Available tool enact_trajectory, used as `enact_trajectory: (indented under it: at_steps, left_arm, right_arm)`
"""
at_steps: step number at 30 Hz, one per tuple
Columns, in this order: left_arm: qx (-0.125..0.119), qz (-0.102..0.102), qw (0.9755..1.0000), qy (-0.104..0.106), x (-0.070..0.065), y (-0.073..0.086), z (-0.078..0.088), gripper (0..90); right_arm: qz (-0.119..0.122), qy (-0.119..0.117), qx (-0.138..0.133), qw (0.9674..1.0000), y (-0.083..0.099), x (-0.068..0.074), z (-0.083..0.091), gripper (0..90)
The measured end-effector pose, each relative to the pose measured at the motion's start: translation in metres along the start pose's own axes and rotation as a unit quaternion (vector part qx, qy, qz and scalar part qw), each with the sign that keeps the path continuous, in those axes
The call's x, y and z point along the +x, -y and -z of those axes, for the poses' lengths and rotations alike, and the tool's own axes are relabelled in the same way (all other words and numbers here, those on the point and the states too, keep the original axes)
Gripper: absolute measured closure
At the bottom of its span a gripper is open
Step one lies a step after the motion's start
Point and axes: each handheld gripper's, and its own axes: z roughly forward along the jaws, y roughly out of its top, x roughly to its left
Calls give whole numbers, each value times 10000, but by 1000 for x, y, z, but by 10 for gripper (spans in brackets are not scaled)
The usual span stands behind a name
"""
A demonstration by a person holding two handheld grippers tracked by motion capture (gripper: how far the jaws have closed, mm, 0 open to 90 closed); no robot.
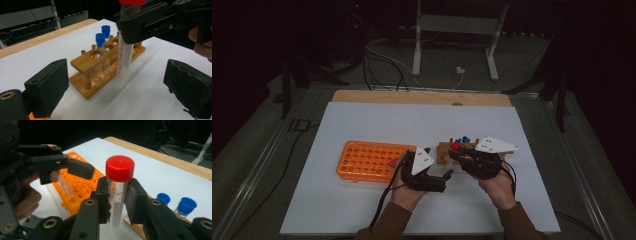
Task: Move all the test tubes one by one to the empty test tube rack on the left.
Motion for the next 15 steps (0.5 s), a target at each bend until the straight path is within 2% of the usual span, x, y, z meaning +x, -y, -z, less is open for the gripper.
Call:
enact_trajectory:
  at_steps: [5,7,9,12,15]
  left_arm:
    - [-19,2,10000,-4,-4,-1,-4,90]
    - [15,-10,10000,-43,-5,-1,-6,154]
    - [42,-18,10000,-69,-6,-1,-8,169]
    - [28,-61,9999,-148,-8,-1,-8,268]
    - [5,-99,9998,-164,-8,-1,-8,405]
  right_arm:
    - [-4,-92,-4,10000,-1,4,-1,743]
    - [14,-111,5,9999,-1,5,-1,742]
    - [28,-126,11,9999,-1,7,-2,742]
    - [36,-148,19,9999,-1,8,-2,742]
    - [41,-171,14,9998,-1,9,-3,742]
